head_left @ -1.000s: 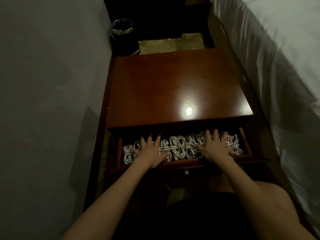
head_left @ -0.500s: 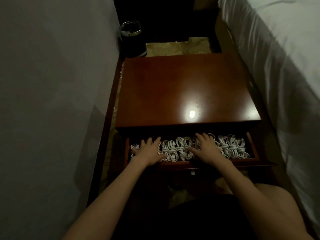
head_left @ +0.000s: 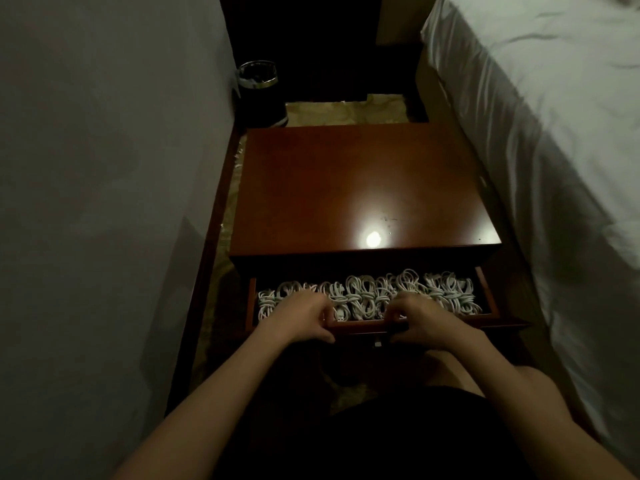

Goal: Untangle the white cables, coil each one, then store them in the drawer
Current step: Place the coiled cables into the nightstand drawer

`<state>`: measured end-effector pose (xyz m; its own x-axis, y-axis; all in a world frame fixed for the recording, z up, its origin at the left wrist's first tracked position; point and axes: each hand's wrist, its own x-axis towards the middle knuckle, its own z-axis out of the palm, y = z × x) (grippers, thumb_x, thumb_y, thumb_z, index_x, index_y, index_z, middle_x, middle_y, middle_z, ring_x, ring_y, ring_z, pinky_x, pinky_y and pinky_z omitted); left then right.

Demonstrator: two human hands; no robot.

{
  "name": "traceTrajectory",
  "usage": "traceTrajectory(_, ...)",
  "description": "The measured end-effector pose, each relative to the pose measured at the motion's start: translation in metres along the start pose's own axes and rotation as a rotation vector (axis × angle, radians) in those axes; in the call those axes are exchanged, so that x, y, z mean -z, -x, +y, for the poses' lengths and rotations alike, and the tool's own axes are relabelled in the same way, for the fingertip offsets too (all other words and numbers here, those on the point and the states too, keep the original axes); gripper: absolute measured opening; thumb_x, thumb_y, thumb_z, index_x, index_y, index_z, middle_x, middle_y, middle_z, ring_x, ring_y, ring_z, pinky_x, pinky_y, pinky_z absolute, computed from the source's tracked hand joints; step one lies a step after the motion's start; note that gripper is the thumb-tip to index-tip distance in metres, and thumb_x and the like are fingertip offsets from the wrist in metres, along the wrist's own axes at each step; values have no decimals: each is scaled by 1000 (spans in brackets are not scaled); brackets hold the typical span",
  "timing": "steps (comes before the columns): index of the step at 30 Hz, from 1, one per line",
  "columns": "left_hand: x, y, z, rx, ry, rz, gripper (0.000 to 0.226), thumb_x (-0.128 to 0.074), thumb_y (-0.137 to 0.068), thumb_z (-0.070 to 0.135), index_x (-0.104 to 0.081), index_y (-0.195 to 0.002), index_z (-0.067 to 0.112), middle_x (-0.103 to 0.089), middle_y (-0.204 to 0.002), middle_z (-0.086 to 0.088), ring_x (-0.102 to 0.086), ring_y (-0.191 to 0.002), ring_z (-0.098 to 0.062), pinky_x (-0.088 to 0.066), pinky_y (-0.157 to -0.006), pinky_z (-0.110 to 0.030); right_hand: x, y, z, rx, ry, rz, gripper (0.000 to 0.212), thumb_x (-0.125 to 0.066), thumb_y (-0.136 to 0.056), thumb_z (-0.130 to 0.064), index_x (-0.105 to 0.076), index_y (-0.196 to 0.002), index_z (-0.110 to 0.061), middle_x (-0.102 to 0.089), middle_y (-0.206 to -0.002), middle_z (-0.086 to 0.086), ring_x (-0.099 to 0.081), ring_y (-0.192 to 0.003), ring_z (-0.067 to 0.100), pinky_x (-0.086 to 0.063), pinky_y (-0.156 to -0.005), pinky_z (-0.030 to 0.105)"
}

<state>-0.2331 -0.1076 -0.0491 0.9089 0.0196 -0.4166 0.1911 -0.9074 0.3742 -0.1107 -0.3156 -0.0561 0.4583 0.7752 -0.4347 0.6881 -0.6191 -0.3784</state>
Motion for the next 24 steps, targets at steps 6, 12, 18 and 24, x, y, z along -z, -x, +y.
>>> traceTrajectory(6, 0, -3, -4, 48, 27, 70, 26, -82, -72, 39, -61, -69, 24, -56, -65, 12, -60, -73, -11, -54, -77, -34, -5, 6, 3, -97, 130, 190, 28, -71, -82, -39, -45, -81, -26, -60, -92, -3, -60, -92, 23, -33, -64, 28)
traceTrajectory(12, 6, -18, -9, 70, 19, 241, 19, -77, -80, 34, -69, -86, 17, -69, -92, 0, -64, -90, -15, -55, -83, -34, 2, -12, 2, -178, 130, 289, 23, -62, -89, -42, -57, -83, -21, -69, -89, 4, -64, -88, 25, -41, -66, 31)
traceTrajectory(18, 17, -40, -16, 46, 28, 361, 13, -69, -89, 23, -72, -98, 14, -66, -105, -3, -64, -97, -19, -54, -87, -37, 19, -43, 4, -209, 55, 320, 26, -61, -92, -38, -66, -87, -13, -69, -80, 4, -66, -77, 23, -53, -70, 34)
traceTrajectory(24, 13, -47, -27, 60, 259, 409, 15, -65, -91, 18, -66, -106, 15, -59, -111, 2, -60, -101, -12, -52, -91, -27, 24, -59, 8, -183, 26, 376, 28, -54, -96, -34, -71, -97, -11, -70, -78, 7, -65, -72, 25, -44, -59, 29)
